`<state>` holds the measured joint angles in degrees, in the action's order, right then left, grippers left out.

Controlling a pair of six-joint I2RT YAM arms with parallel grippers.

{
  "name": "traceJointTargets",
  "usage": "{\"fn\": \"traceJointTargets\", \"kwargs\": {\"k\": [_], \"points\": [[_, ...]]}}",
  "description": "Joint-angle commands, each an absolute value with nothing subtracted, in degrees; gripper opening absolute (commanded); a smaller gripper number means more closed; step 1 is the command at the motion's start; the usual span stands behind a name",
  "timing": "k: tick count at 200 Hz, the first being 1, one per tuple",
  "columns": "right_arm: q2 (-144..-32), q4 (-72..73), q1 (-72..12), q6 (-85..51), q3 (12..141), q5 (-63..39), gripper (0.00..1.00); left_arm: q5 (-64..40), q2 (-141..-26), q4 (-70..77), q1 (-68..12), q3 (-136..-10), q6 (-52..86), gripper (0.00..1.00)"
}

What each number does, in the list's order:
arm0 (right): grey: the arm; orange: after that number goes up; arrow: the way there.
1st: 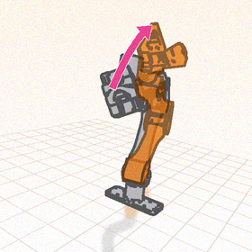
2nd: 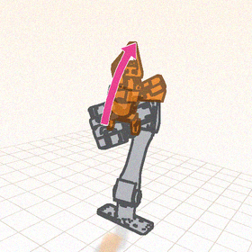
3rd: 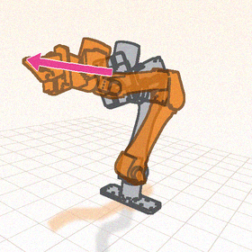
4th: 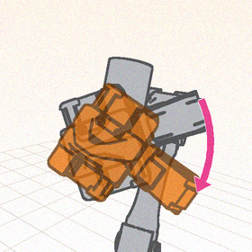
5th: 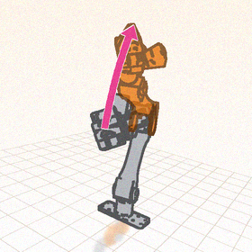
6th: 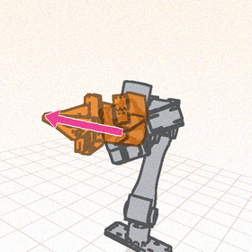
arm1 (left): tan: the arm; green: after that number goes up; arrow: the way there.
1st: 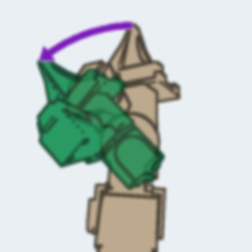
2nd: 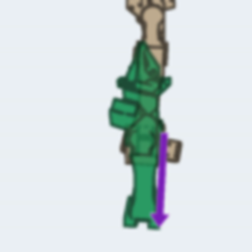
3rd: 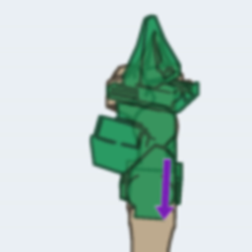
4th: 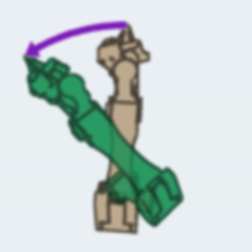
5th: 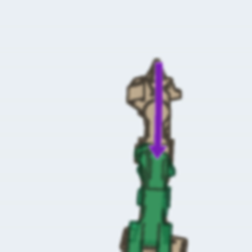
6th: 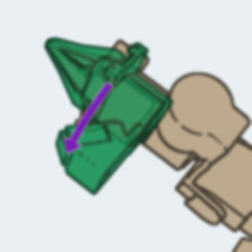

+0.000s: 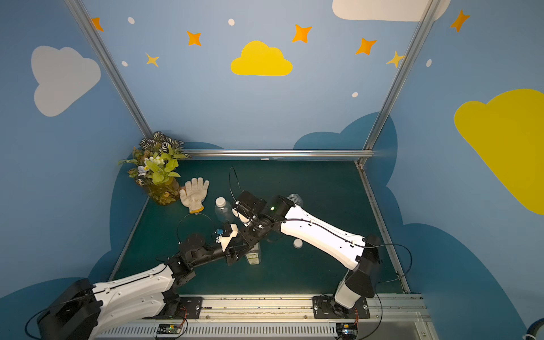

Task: Screw on the bottle caps
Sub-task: Screw the bottle cap onto the plastic bottle.

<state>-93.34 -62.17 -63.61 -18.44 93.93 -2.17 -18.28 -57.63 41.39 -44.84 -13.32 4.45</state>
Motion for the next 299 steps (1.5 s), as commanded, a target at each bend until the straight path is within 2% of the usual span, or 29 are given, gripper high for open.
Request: {"fn": "traceJointTargets", "kwargs": {"k": [1, 91, 218, 299], "points": [[-94.66, -62.55, -64.17, -19.17, 95.88, -3.78, 0.51, -19.10, -57.16, 40.52, -44.85, -13.14, 3.82, 0.49], [-94.48, -62.67, -64.16, -19.07, 97.16, -3.78, 0.55, -19.26, -57.39, 40.52, -44.89, -13.18, 3.95, 0.50], [-93.48, -63.62, -63.29, -18.33, 97.47, -2.20, 0.66, -19.42, -57.45, 40.43, -44.80, -13.23, 3.95, 0.50], [-91.19, -63.59, -61.79, -18.24, 97.12, -1.17, 0.80, -19.50, -57.65, 40.43, -44.82, -13.27, 3.93, 0.50]]}}
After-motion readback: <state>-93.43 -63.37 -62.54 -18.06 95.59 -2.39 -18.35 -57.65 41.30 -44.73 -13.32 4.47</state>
